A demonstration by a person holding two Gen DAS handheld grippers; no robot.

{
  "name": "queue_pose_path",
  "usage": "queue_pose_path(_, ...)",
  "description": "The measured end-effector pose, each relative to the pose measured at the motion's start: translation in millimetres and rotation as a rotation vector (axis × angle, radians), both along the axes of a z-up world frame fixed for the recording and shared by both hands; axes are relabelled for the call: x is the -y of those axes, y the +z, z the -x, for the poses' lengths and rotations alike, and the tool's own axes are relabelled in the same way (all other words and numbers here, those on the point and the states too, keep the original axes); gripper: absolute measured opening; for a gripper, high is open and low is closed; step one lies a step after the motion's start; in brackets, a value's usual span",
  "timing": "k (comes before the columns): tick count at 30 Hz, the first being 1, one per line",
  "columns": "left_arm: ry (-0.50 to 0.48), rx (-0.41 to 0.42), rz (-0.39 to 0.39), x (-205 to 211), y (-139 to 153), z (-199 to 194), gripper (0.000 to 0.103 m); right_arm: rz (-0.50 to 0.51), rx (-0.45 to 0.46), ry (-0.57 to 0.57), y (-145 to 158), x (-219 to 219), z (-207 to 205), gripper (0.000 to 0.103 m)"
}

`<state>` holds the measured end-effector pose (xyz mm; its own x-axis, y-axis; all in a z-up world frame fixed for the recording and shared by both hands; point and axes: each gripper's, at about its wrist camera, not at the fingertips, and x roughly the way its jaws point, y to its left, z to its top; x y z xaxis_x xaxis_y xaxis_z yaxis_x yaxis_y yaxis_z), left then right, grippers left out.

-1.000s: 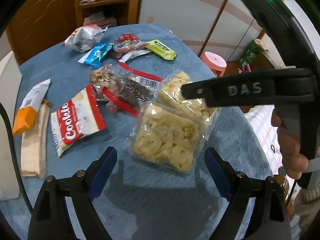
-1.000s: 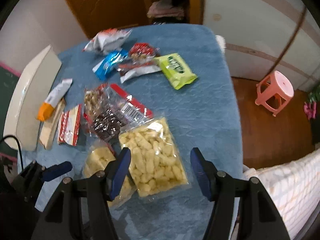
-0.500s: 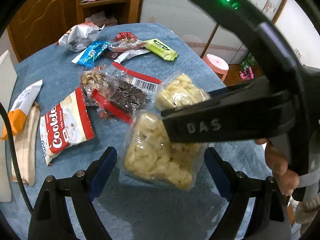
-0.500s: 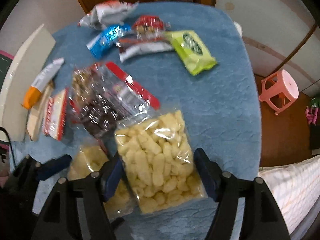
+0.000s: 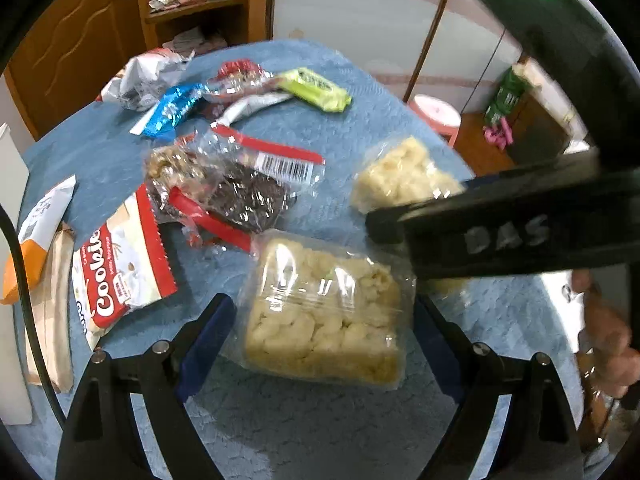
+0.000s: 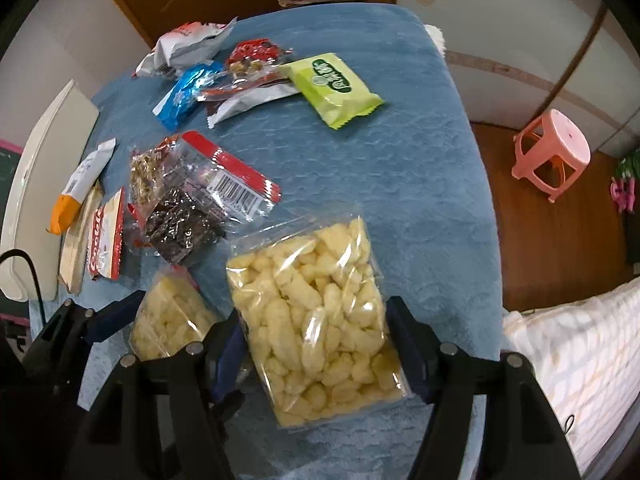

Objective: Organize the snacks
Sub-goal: 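Grasp one puffed-snack bag with the left tool while the right tool grasps the other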

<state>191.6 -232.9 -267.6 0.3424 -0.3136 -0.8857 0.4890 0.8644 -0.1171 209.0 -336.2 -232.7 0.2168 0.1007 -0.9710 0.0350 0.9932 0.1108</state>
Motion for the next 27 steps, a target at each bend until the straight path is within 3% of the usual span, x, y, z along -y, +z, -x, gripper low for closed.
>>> queue_pose_path(5,-0.002,0.013,-0.031,3,-3,-1,0.086,-0.002,0.014,-0.010,4,-1,5,0.067)
queue_pose_path(8,0.000,0.001,-0.015,0,2,-1,0.072,0.001,0.028,-0.010,8,-1,11,0.067)
queue_pose_path(14,0.047,0.012,0.028,-24,28,11,0.070,-0.019,0.076,-0.029,28,-7,31,0.066)
queue_pose_path(22,0.063,0.124,0.069,-76,112,60,0.070,-0.070,0.223,-0.048,88,-23,75,0.066)
queue_pose_path(27,0.134,0.173,0.117,-127,167,90,0.070,-0.085,0.333,-0.001,136,-48,107,0.066)
